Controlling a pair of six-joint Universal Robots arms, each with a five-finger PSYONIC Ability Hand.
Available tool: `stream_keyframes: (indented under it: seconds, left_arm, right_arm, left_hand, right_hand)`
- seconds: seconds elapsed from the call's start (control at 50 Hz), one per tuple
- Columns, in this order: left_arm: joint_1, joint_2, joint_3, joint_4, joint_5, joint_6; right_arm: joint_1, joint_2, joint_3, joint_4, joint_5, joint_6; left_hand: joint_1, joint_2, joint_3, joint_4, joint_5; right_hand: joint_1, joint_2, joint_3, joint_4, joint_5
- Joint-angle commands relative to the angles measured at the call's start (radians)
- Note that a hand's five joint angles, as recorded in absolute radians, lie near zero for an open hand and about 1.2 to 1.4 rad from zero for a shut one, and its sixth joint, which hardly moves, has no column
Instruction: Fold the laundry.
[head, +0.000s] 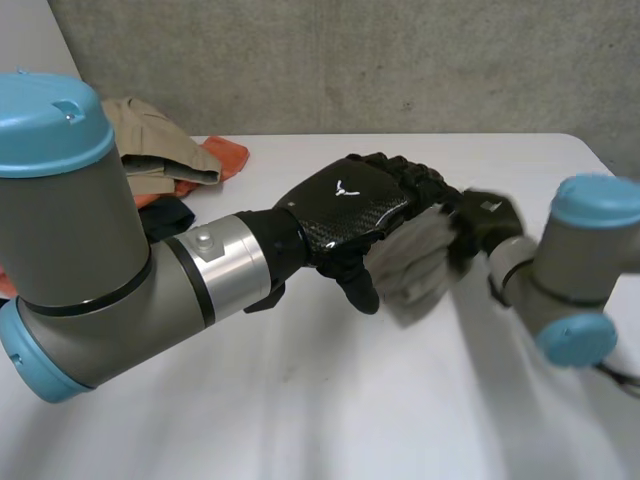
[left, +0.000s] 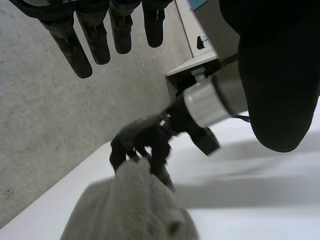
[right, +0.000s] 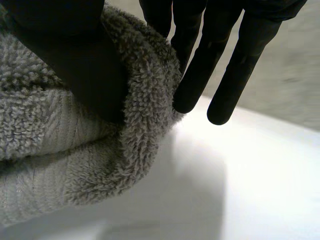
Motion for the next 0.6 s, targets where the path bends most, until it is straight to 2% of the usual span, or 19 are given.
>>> stream_keyframes:
  seconds: [0.02,0.12,0.22,0.26,0.34,0.36,0.38,0.52,0.56,0.6]
  left_arm:
    - [-0.003,0.002,0.025,0.0,-0.001,-0.01]
    - [-0.004,0.002,0.038,0.0,-0.012,-0.032]
    - [-0.006,0.0,0.041,0.0,-0.021,-0.035]
    - [-0.007,-0.001,0.038,0.0,-0.021,-0.035]
    - [-0.007,-0.007,0.04,0.0,-0.023,-0.035]
    - [-0.007,-0.009,0.04,0.0,-0.023,-0.035]
    - [-0.007,-0.012,0.043,0.0,-0.023,-0.035]
    - [-0.01,-0.018,0.058,0.003,-0.024,-0.035]
    - [-0.012,-0.016,0.058,0.001,-0.029,-0.035]
    - [-0.012,-0.012,0.06,0.003,-0.038,-0.036]
  right_arm:
    - [-0.164,0.228,-0.374,0.067,0.02,-0.015]
    - [-0.302,0.418,-0.676,0.176,0.082,-0.023]
    - [-0.4,0.671,-1.15,0.372,0.088,-0.035]
    - [-0.44,0.719,-1.248,0.392,0.079,-0.038]
    - [-0.479,0.714,-1.224,0.384,0.021,-0.04]
    - [-0.483,0.714,-1.224,0.384,0.013,-0.04]
    - [-0.496,0.714,-1.227,0.386,0.007,-0.041]
    - [-0.536,0.701,-1.223,0.395,0.022,-0.084]
    - [-0.537,0.681,-1.218,0.397,0.062,-0.136]
    - [-0.537,0.646,-1.214,0.394,0.154,-0.252]
  left_hand:
    - [0.022,0.001,0.0,0.01,-0.012]
    - [0.022,0.001,0.0,0.01,-0.012]
    - [0.022,0.001,0.0,0.01,-0.012]
    - [0.022,0.001,0.0,0.01,-0.012]
    - [0.022,0.001,0.0,0.01,-0.012]
    - [0.022,0.001,0.0,0.01,-0.012]
    - [0.022,0.001,0.0,0.01,-0.012]
    - [0.022,0.001,0.0,0.01,-0.012]
    - [0.022,0.001,0.0,0.01,-0.012]
    - [0.022,0.001,0.0,0.01,-0.012]
  right_hand:
    - [0.469,0.328,0.212,0.2,0.321]
    - [0.469,0.328,0.212,0.2,0.321]
    - [0.469,0.328,0.212,0.2,0.321]
    - [0.469,0.328,0.212,0.2,0.321]
    - [0.469,0.328,0.212,0.2,0.321]
    - [0.212,0.07,-0.045,-0.058,0.063]
    - [-0.753,-0.894,-1.009,-1.022,-0.901]
    - [-0.753,-0.894,-1.009,-1.022,-0.901]
    - [-0.753,-0.894,-1.009,-1.022,-0.901]
    - [-0.753,-0.894,-1.009,-1.022,-0.901]
